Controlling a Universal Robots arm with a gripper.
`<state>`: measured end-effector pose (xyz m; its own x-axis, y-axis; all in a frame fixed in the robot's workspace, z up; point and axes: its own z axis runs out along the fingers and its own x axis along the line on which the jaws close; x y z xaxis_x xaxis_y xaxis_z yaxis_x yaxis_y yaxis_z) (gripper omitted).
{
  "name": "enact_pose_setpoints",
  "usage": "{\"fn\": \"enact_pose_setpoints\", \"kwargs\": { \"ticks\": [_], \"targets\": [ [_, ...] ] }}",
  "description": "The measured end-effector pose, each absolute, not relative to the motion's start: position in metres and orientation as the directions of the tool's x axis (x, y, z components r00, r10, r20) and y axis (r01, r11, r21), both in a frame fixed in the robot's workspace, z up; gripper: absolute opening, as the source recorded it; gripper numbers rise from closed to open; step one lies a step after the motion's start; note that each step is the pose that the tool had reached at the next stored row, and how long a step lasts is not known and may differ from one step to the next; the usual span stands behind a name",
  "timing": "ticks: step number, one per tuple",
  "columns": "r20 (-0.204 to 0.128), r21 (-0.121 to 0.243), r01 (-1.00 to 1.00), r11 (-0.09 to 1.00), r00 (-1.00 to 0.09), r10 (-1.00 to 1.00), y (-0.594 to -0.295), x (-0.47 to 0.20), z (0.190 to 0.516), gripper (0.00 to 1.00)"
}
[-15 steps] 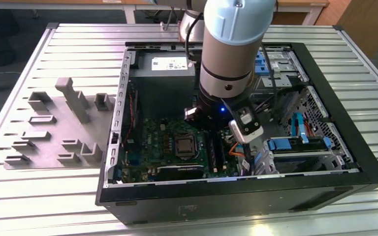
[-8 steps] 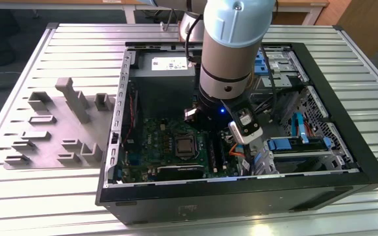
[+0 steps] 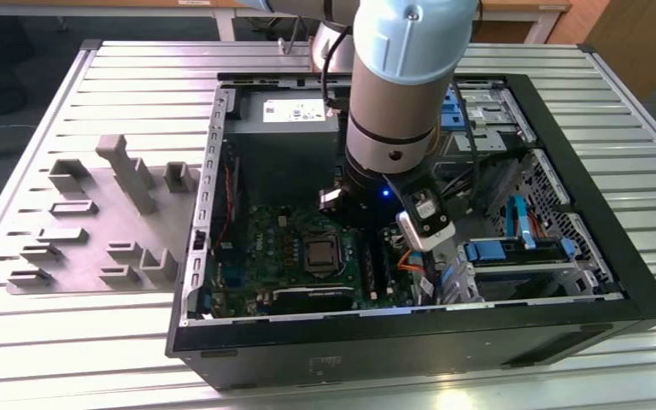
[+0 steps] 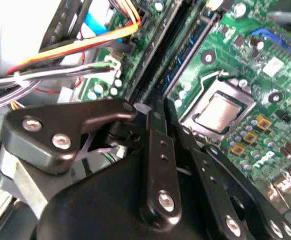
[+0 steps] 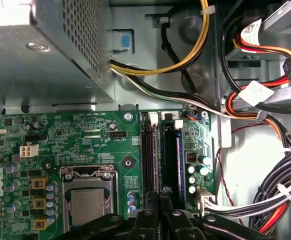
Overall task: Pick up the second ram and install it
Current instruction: 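Insert the second ram into the second slot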
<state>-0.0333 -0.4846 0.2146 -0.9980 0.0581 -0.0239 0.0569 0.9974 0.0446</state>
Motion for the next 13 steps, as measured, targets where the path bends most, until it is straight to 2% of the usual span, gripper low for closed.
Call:
{"fn": "enact_pose_setpoints", "kwargs": {
  "ticks": [1, 5, 13],
  "targets": [
    [-0.024, 0.044, 0.057, 0.997, -0.998, 0.058, -0.485, -0.033, 0.215, 0.19],
    [-0.024, 0.043, 0.057, 0.997, -0.998, 0.058, -0.485, -0.033, 0.216, 0.19],
    [-0.024, 0.044, 0.057, 0.997, -0.998, 0.058, -0.485, -0.033, 0.240, 0.19]
  ]
}}
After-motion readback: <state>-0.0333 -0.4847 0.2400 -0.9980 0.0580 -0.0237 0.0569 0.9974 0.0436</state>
